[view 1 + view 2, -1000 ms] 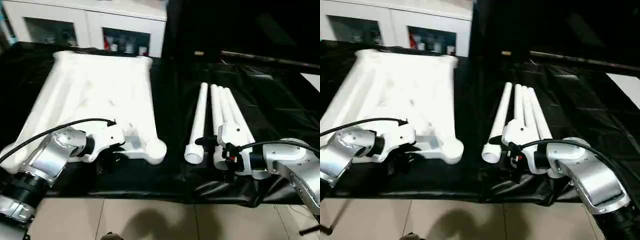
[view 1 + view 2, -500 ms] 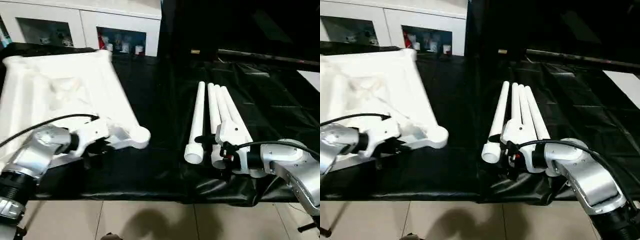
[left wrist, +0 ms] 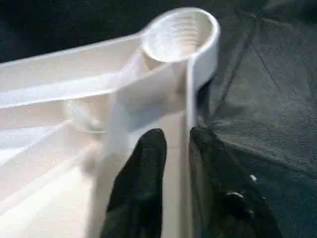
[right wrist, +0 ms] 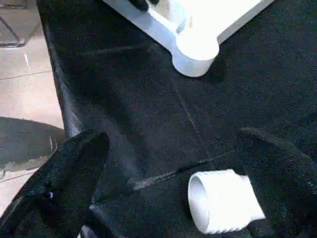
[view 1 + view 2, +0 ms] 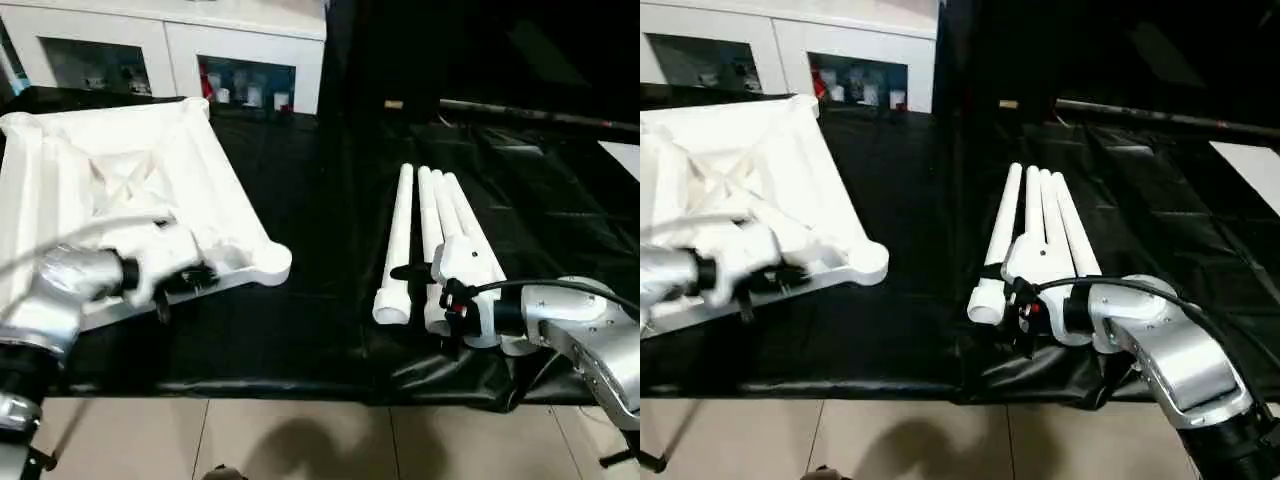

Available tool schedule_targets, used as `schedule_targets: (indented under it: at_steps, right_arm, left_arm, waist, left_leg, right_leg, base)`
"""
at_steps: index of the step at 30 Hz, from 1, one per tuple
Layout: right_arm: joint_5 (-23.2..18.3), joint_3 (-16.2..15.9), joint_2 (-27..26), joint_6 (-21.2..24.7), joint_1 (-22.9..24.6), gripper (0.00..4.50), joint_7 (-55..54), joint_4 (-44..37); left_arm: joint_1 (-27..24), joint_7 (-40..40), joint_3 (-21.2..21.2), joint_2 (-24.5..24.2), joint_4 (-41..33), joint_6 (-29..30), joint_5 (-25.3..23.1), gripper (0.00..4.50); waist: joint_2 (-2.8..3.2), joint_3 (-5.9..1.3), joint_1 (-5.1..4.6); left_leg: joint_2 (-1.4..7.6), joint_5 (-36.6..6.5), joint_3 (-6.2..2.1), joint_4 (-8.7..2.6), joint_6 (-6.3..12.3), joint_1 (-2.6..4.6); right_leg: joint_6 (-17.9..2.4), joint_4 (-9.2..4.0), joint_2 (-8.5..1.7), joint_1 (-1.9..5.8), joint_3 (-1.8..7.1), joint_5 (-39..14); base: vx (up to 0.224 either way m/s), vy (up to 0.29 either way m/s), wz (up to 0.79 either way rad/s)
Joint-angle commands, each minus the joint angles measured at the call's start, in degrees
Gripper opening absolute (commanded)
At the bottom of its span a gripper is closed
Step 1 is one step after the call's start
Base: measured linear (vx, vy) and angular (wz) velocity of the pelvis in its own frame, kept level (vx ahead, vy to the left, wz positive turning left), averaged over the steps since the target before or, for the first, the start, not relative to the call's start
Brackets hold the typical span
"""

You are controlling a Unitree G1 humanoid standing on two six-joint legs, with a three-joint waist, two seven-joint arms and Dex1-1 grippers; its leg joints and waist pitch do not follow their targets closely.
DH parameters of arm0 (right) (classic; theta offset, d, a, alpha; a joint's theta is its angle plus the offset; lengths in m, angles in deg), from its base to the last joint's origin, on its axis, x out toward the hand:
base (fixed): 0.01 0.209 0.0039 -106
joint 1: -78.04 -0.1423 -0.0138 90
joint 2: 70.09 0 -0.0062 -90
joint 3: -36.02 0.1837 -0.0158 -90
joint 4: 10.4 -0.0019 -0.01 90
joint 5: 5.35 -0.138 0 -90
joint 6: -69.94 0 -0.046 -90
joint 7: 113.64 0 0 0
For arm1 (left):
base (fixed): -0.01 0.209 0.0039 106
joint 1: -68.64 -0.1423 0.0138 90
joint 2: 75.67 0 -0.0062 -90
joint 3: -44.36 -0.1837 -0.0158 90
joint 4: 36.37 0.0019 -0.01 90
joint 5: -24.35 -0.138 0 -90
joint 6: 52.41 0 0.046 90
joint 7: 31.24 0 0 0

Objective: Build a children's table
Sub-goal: Rotate table base, then pick table leg

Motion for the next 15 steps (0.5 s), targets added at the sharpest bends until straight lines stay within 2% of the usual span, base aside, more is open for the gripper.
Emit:
schedule_targets:
  at_steps: [1, 2, 3, 4, 6, 9, 11, 12, 13, 15]
  right_arm:
    - [-0.69, 1.64, -0.14, 0.43, -0.62, 4.50, -0.24, 0.13]
    - [-0.98, 2.11, -0.66, 0.27, -0.86, 4.50, -0.67, 0.24]
    - [-0.98, 2.11, -0.66, 0.27, -0.86, 4.50, -0.67, 0.24]
    - [-0.69, 2.69, -2.05, -0.47, -1.84, 4.50, -2.09, 1.25]
    - [0.26, 3.17, -3.96, -0.42, -3.43, 4.50, -4.93, 3.18]
    - [0.79, 3.63, -5.42, 0.44, -4.62, 4.50, -7.46, 4.34]
    - [3.21, 5.31, -10.39, 6.99, -9.04, 4.50, -17.44, 9.03]
    - [3.21, 5.31, -10.39, 6.99, -9.04, 4.50, -17.44, 9.03]
    - [3.57, 6.73, -13.03, 11.55, -11.62, 4.50, -22.00, 11.85]
    - [2.81, 10.61, -17.87, 16.95, -15.48, 4.50, -28.70, 17.54]
  left_arm:
    - [-0.57, -0.92, 2.38, -0.38, -4.22, 3.97, 3.28, 1.39]
    - [-1.50, -1.11, 4.41, -0.46, -7.40, 7.24, 5.94, 1.41]
    - [-1.50, -1.11, 4.41, -0.46, -7.40, 7.24, 5.94, 1.41]
    - [-2.64, -0.52, 6.25, -0.45, -10.58, 9.66, 8.33, 1.42]
    - [-3.78, -0.38, 7.33, -0.53, -13.41, 11.47, 10.03, 1.67]
    - [-4.23, 0.46, 7.93, -0.52, -14.93, 12.31, 10.37, 1.86]
    - [-3.96, 3.69, 9.00, 0.80, -18.78, 15.66, 10.78, 2.07]
    - [-3.96, 3.69, 9.00, 0.80, -18.78, 15.66, 10.78, 2.17]
    - [-3.67, 5.14, 9.20, 1.58, -21.19, 18.32, 11.08, 2.29]
    - [-2.78, 9.62, 9.22, 4.89, -25.66, 24.74, 12.08, 2.32]
  waist:
    - [1.09, -2.93, 0.16]
    - [0.82, -2.91, 0.26]
    - [0.85, -2.87, 0.19]
    - [0.55, -2.88, 0.28]
    - [0.75, -2.93, 0.32]
    - [0.76, -2.92, 0.47]
    - [0.17, -2.93, 0.31]
    - [0.52, -2.94, 0.18]
    - [0.52, -2.94, 0.28]
    - [0.49, -3.04, 0.16]
  left_leg:
    - [1.73, -19.34, -0.51, -4.05, -2.49, 1.48]
    - [1.83, -19.00, -0.50, -4.07, -2.72, 1.51]
    - [1.77, -19.06, -0.46, -4.06, -2.74, 1.44]
    - [1.73, -18.96, -0.36, -3.97, -2.54, 1.52]
    - [1.68, -18.03, -0.44, -4.02, -2.85, 1.41]
    - [1.58, -18.21, -0.26, -4.01, -3.07, 1.64]
    - [1.46, -17.20, -0.21, -4.06, -3.32, 1.44]
    - [1.37, -17.12, -0.39, -4.20, -4.23, 1.50]
    - [1.57, -17.42, -0.32, -4.07, -5.02, 1.88]
    - [1.44, -17.45, -0.34, -4.08, -5.68, 1.84]
  right_leg:
    - [-8.44, -4.85, -4.57, 1.35, 2.88, -15.97]
    - [-9.11, -4.57, -4.72, 1.27, 2.83, -15.64]
    - [-9.22, -4.56, -4.68, 1.25, 2.83, -15.74]
    - [-9.00, -4.74, -4.62, 1.19, 2.85, -16.14]
    - [-9.31, -4.47, -4.62, 1.14, 2.80, -15.56]
    - [-8.62, -4.62, -4.42, 1.03, 2.88, -15.83]
    - [-8.66, -4.45, -4.35, 1.09, 2.84, -15.22]
    - [-8.93, -4.39, -4.34, 1.03, 2.72, -16.31]
    - [-8.83, -4.33, -4.33, 0.86, 2.80, -15.79]
    - [-9.44, -3.96, -4.28, 0.88, 2.79, -14.39]
  base:
    - [0.000, 0.000, 0.00]
    - [0.000, 0.000, 0.00]
    - [0.000, 0.000, 0.00]
    - [0.000, 0.000, 0.00]
    - [0.000, 0.000, 0.00]
    - [0.000, 0.000, 0.00]
    - [0.000, 0.000, 0.00]
    - [0.000, 0.000, 0.00]
    - [0.000, 0.000, 0.00]
    - [0.000, 0.000, 0.00]
